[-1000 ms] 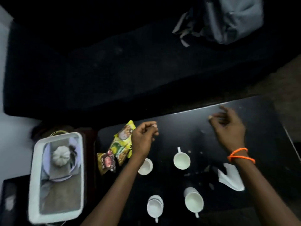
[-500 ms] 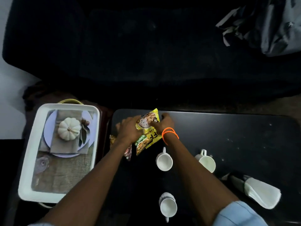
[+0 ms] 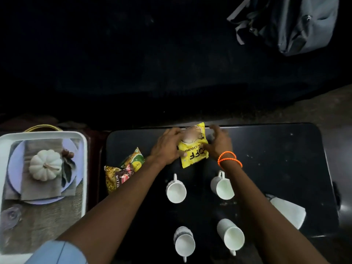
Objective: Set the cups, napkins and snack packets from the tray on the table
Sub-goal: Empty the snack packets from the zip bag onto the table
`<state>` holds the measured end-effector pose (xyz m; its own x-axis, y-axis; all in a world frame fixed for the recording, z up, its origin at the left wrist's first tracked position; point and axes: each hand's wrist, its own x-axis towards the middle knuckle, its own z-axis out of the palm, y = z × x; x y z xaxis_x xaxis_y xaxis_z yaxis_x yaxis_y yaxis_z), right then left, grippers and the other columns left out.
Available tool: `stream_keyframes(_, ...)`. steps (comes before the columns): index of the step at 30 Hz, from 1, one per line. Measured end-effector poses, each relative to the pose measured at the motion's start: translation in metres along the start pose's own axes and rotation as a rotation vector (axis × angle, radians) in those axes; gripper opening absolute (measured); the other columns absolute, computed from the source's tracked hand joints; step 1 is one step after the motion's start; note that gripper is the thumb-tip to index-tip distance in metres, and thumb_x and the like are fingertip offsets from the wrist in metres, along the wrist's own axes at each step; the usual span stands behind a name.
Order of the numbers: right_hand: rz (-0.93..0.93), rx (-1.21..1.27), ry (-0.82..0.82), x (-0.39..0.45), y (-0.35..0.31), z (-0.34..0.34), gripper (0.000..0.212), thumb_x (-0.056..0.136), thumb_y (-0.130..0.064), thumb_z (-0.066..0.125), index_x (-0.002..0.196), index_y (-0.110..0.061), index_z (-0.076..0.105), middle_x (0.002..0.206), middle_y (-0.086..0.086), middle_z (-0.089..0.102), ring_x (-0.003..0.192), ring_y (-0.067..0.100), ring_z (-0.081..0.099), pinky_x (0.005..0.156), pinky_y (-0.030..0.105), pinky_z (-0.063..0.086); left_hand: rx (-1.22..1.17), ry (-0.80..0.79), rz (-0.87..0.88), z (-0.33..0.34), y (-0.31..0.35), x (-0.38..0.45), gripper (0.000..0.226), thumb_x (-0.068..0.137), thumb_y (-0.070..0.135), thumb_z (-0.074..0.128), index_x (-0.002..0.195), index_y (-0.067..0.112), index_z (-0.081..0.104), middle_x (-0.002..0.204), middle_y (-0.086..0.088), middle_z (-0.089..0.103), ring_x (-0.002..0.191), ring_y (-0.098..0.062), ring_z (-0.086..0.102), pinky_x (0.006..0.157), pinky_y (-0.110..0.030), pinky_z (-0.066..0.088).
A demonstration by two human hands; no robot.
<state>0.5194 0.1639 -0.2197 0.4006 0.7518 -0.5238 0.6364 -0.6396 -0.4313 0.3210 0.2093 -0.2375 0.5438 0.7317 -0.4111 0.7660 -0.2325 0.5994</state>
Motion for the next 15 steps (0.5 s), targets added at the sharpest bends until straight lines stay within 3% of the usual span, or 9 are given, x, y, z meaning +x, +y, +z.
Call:
stream_keyframes(5, -0.332, -0.326, -0.135, -0.005, 0.021, -0.003, 0.085, 0.077, -0.009, 0.085, 0.15, -0.025, 0.046, 0.153, 0.015, 0.039, 0.123, 0.039, 0.059, 0.097, 0.043, 0.054, 0.092, -0.051, 0.029, 0.027, 0.017, 0.008, 0.099, 0.074, 0.052, 0.084, 0.158, 0.034, 0.035, 0.167, -0.004, 0.03, 0.153, -0.028, 0.026, 0.118, -0.044, 0.034)
stream_keyframes(11, -0.379, -0.46, -0.157, -0.001, 0.032, 0.013, 0.1, 0.078, 0.0, 0.079, 0.16, -0.018, 0.024, 0.157, 0.022, 0.027, 0.131, 0.044, 0.048, 0.097, 0.051, 0.056, 0.247, -0.118, 0.12, 0.034, 0.012, 0.018, 0.116, 0.074, 0.044, 0.087, 0.163, 0.037, 0.013, 0.174, -0.001, 0.011, 0.161, -0.023, 0.006, 0.121, -0.048, 0.032)
stream_keyframes(15, -0.45, -0.535, -0.164, 0.001, 0.042, 0.012, 0.105, 0.08, 0.002, 0.077, 0.162, -0.017, 0.015, 0.159, 0.022, 0.024, 0.132, 0.043, 0.046, 0.096, 0.049, 0.057, 0.359, -0.161, 0.167, 0.034, 0.005, 0.016, 0.126, 0.073, 0.037, 0.09, 0.163, 0.037, 0.002, 0.175, 0.0, 0.0, 0.161, -0.021, 0.0, 0.122, -0.047, 0.03)
